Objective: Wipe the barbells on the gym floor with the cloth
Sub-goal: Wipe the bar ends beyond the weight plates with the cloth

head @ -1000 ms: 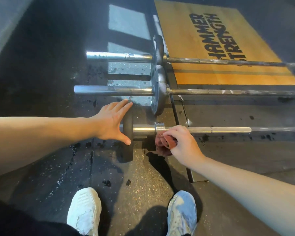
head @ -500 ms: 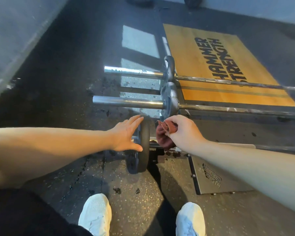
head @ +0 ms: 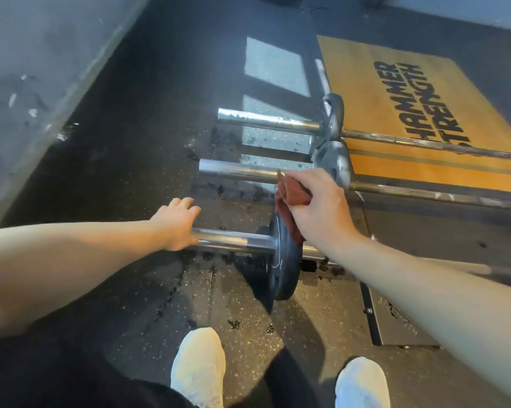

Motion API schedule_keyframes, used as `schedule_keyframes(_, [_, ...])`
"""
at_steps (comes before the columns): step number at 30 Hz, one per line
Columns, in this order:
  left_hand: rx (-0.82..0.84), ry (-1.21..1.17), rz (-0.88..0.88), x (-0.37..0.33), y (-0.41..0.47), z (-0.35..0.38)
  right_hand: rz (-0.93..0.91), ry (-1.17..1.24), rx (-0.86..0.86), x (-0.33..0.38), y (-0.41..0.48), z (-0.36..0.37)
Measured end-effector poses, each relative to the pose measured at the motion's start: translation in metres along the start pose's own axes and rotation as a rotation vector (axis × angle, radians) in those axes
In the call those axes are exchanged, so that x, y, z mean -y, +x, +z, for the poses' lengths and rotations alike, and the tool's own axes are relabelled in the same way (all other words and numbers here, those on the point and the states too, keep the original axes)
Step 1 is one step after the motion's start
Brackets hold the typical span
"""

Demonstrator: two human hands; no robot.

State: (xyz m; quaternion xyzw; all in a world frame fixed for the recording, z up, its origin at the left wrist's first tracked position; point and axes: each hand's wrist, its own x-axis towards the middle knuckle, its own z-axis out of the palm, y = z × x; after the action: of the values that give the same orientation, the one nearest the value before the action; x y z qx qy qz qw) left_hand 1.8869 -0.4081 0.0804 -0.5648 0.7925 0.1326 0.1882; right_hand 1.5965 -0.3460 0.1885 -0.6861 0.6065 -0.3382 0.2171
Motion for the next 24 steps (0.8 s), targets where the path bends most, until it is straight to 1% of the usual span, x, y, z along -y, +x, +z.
schedule_keyframes(2, [0.015,-0.051,-0.082,0.017,-0.001,0.008,-0.007,0.061,0.005,0.010,-0.003,0.021])
schedule_keyframes(3, [0.028,-0.086,-0.113,0.024,-0.001,0.012,-0.003,0.038,0.025,0.014,-0.006,0.032])
schedule_keyframes(5, [0.039,-0.145,-0.159,0.033,-0.003,0.017,0.006,-0.120,0.089,0.019,-0.011,0.058])
schedule_keyframes(7, [-0.007,-0.192,-0.195,0.038,-0.004,0.019,0.017,-0.259,0.149,0.016,-0.012,0.081])
schedule_keyframes(9, [-0.032,-0.250,-0.238,0.042,-0.005,0.017,0.094,-0.300,0.169,0.012,-0.008,0.095])
schedule_keyframes(11, [-0.005,-0.359,-0.297,0.048,-0.008,0.016,0.164,-0.282,0.160,0.009,-0.003,0.106])
schedule_keyframes(14, [0.042,-0.520,-0.443,0.059,-0.010,0.021,0.202,-0.349,0.164,0.003,-0.003,0.124])
schedule_keyframes(16, [0.057,-0.662,-0.538,0.063,-0.011,0.028,0.276,-0.400,0.166,-0.002,-0.008,0.136])
schedule_keyframes(17, [0.058,-0.743,-0.560,0.063,-0.011,0.032,0.316,-0.393,0.164,-0.005,-0.012,0.144])
schedule_keyframes(19, [0.031,-0.839,-0.545,0.063,-0.008,0.037,0.346,-0.299,0.148,-0.003,-0.022,0.166])
schedule_keyframes(20, [0.017,-0.848,-0.529,0.063,-0.007,0.039,0.324,-0.231,0.144,0.003,-0.027,0.179])
schedule_keyframes(22, [0.006,-0.851,-0.519,0.063,-0.006,0.040,0.219,-0.113,0.175,0.019,-0.034,0.211])
schedule_keyframes(24, [0.008,-0.863,-0.523,0.065,-0.003,0.043,0.122,-0.097,0.237,0.031,-0.036,0.233])
